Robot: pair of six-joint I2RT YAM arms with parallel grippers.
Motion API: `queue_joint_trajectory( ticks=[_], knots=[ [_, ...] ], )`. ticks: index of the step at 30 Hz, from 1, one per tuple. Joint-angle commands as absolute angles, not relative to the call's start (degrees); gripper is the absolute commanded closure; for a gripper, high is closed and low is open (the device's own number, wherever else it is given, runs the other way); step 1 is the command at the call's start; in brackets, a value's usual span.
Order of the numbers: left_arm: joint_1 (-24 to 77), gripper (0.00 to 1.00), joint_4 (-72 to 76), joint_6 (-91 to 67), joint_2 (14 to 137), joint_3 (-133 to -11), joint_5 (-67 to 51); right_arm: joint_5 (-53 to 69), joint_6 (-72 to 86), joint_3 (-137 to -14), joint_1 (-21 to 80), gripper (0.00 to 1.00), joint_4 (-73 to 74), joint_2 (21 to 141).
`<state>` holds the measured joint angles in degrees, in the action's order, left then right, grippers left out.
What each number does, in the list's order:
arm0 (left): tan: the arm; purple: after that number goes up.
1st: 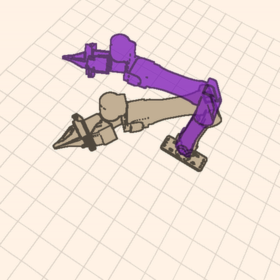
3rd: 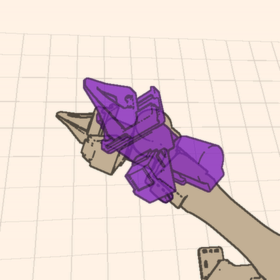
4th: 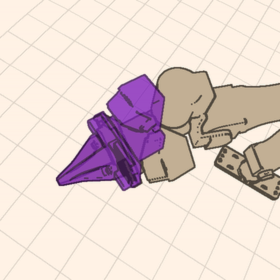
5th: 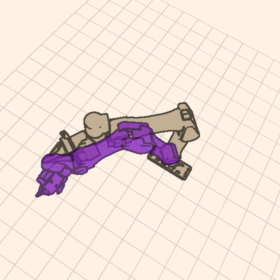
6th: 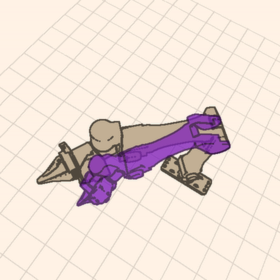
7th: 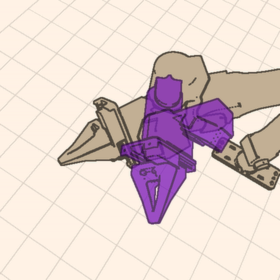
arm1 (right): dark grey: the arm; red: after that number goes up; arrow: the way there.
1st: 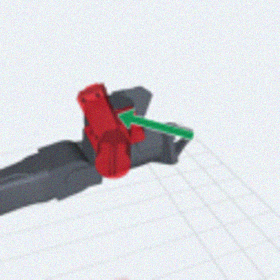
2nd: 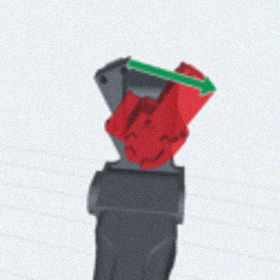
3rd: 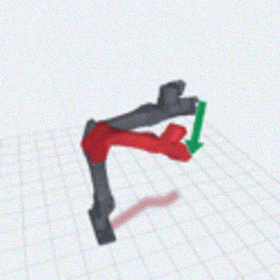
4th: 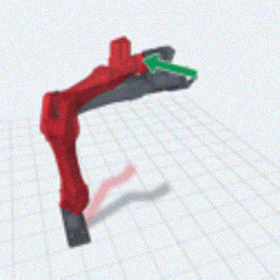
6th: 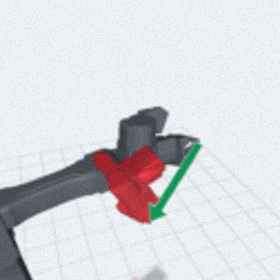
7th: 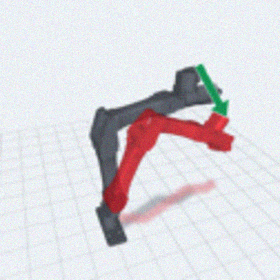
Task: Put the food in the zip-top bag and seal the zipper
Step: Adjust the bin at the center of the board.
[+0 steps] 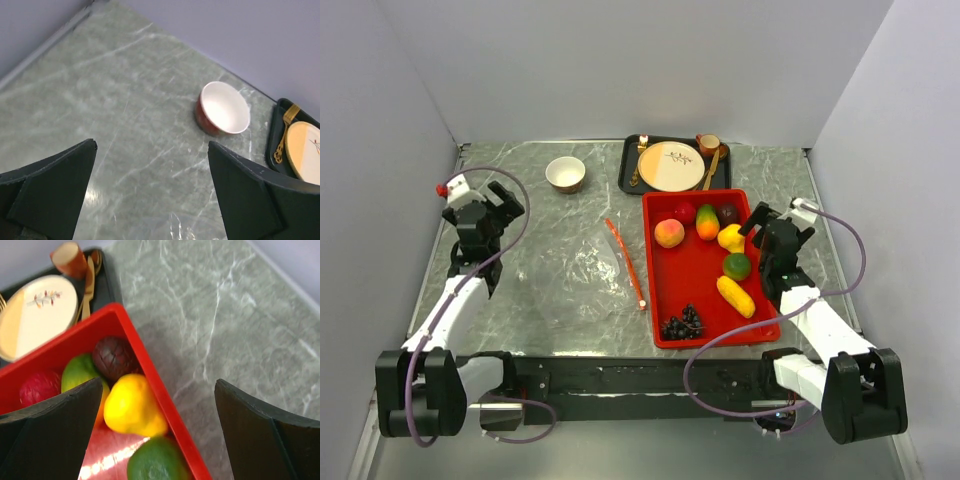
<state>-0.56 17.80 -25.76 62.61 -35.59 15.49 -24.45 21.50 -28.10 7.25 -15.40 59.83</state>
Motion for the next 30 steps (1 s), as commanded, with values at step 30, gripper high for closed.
queue_joint_trajectory(
  ticks=[30],
  knots=[
    [20.2,0.01,-22.2,-42.6,51.9,-44.4,-1.2,0.2,24.0,-47.1,6.7,0.0,13.8,74.5]
  ],
)
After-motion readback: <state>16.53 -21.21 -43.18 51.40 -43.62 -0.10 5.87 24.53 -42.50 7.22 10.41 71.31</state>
